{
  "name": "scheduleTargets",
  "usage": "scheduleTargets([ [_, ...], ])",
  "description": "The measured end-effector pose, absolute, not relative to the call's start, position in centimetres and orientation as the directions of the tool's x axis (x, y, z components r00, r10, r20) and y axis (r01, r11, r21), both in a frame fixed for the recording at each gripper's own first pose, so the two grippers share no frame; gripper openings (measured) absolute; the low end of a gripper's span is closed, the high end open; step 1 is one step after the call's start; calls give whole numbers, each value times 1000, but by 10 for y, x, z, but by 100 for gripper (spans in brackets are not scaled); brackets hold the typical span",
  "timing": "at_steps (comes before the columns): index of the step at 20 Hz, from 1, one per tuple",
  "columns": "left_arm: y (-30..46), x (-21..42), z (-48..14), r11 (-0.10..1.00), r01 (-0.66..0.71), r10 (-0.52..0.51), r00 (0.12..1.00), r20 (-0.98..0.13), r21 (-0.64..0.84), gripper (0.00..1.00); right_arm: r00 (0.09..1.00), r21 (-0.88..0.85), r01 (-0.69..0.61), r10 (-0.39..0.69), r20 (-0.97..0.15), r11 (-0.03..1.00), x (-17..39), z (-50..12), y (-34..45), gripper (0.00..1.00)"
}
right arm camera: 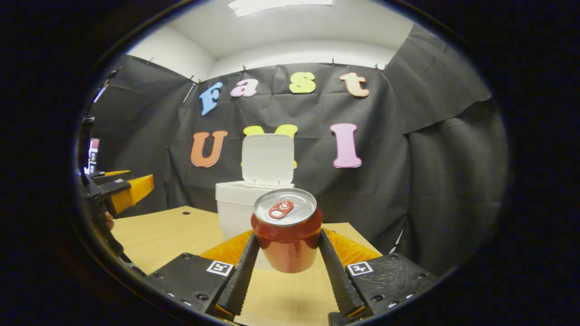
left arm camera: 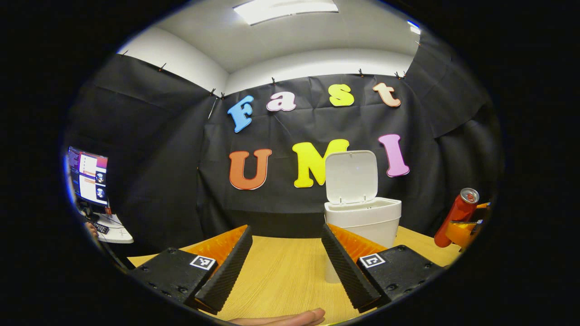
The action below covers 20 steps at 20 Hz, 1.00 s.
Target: Press the lid of the desktop garbage bin to open it, pick up the crumpled paper on the desktop and throw it into the bin, then pick up the pop can on the desktop and drop it into the bin, and finally close the garbage bin lid.
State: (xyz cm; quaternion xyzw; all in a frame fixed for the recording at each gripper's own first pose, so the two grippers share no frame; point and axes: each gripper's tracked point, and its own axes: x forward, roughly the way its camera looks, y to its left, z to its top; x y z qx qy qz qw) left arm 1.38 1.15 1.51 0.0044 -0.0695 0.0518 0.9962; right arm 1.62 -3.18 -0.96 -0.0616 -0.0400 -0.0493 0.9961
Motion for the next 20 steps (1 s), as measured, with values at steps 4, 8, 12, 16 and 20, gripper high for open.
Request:
scheduleTargets([
  [4, 17, 4, 7, 992, -106, 98, 989, 108, 70, 99, 991, -129, 98, -86, 101, 987, 15, -8, -21, 76],
  [8, 11, 7, -12, 998, -42, 41, 999, 20, 51, 99, 990, -133, 120, -109, 91, 984, 14, -4, -16, 76],
  [12, 21, 12, -19, 998, -54, 54, 998, -14, 36, 99, 989, -182, 125, -108, 99, 975, 10, 6, -4, 76],
  [16, 16, 12, -22, 999, -29, 30, 999, -27, 29, 99, 990, -200, 102, -80, 114, 974, 15, 26, 11, 76],
  [20, 14, 11, -23, 1000, -8, 9, 999, -35, 25, 99, 992, -207, 52, -27, 122, 977, 24, 58, 29, 75],
])
